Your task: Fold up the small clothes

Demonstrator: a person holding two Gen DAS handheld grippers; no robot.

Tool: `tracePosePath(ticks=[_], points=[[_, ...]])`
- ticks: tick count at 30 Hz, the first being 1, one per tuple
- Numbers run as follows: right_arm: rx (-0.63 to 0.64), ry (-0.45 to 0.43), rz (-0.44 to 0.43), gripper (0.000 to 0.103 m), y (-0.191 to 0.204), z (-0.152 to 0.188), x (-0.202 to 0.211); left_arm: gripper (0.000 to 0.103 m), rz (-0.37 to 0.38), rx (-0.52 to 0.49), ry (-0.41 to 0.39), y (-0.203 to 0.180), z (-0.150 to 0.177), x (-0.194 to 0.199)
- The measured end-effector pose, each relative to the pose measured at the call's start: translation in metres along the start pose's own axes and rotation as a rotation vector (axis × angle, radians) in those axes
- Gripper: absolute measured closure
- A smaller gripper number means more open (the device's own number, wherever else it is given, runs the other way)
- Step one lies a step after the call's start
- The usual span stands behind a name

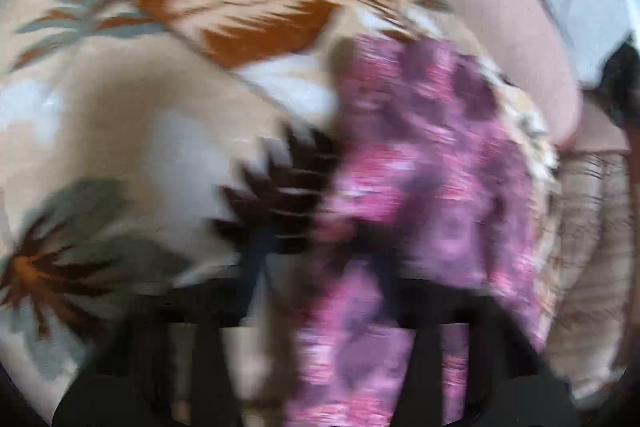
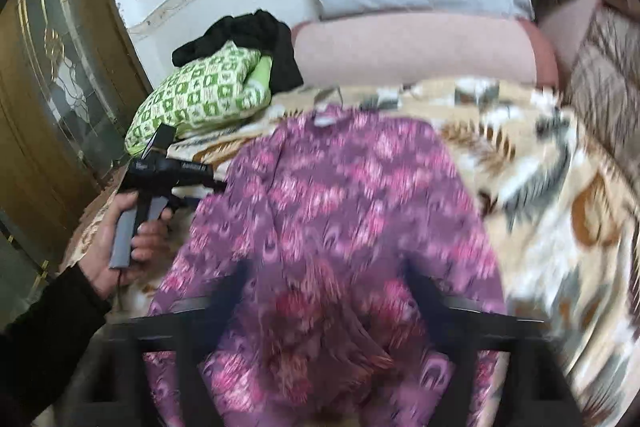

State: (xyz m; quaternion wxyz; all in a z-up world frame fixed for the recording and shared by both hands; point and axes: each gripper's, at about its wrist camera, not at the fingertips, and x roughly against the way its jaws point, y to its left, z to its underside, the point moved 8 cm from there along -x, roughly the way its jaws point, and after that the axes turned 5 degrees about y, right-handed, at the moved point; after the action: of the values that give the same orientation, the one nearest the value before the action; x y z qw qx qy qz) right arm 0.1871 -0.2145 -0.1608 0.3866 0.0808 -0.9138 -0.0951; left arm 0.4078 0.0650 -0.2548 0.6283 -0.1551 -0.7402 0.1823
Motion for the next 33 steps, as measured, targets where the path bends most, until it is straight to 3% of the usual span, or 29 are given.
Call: tracePosePath(ticks=[4, 7, 10, 11, 17, 19, 20, 21, 25, 27, 28, 31, 32, 33], points=[[-0.1, 0.061, -0.009, 0.024, -0.036, -0.008, -0.028, 0.1, -0.017, -0.031, -0.036, -0.01, -0.005, 0.016], [-0.237, 0.076, -0.015, 0.028, -0.077, -0.005, -0.028, 0.1, -0.066, -0.065, -0.156, -0.012, -0.021, 0.061], [-0.3, 0.078, -0.001, 0.028, -0.105, 0.006, -0.014, 0.1, -0.331, -0.097, -0.348, 0.002, -0.044, 0.102], [-0.318, 0.089, -0.011, 0.028, -0.11, 0.012, -0.012, 0.1, -0.362, -0.092, -0.351, 0.007, -0.05, 0.102], [-0.389, 0.202, -0.081, 0.028, -0.12, 0.068, -0.013, 0.099, -0.322, -0.066, -0.221, 0.023, -0.037, 0.056], [-0.389, 0.232, -0.075, 0.041, -0.12, 0.077, -0.02, 0.098, -0.365, -0.067, -0.191, 0.031, -0.025, 0.051], [-0.388, 0.247, -0.063, 0.068, -0.119, 0.08, -0.021, 0.098, -0.377, -0.062, -0.183, 0.034, -0.018, 0.052], [-0.385, 0.26, -0.064, 0.078, -0.116, 0.082, -0.019, 0.098, -0.38, -0.055, -0.183, 0.036, -0.007, 0.058], [-0.344, 0.191, -0.071, 0.083, -0.106, 0.073, 0.011, 0.098, -0.366, 0.003, -0.237, 0.028, 0.047, 0.09], [-0.344, 0.162, -0.118, 0.095, -0.105, 0.067, 0.025, 0.098, -0.274, -0.009, -0.231, 0.002, 0.077, 0.095], [-0.348, 0.154, -0.137, 0.096, -0.105, 0.063, 0.029, 0.097, -0.227, -0.039, -0.222, -0.015, 0.093, 0.097], [-0.333, 0.135, -0.216, 0.098, -0.1, 0.051, 0.037, 0.068, -0.125, -0.179, -0.166, -0.075, 0.153, 0.089], [-0.335, 0.133, -0.22, 0.097, -0.101, 0.05, 0.037, 0.051, -0.089, -0.214, -0.142, -0.096, 0.179, 0.084], [-0.339, 0.134, -0.209, 0.097, -0.103, 0.05, 0.035, 0.041, -0.057, -0.238, -0.13, -0.11, 0.194, 0.079]])
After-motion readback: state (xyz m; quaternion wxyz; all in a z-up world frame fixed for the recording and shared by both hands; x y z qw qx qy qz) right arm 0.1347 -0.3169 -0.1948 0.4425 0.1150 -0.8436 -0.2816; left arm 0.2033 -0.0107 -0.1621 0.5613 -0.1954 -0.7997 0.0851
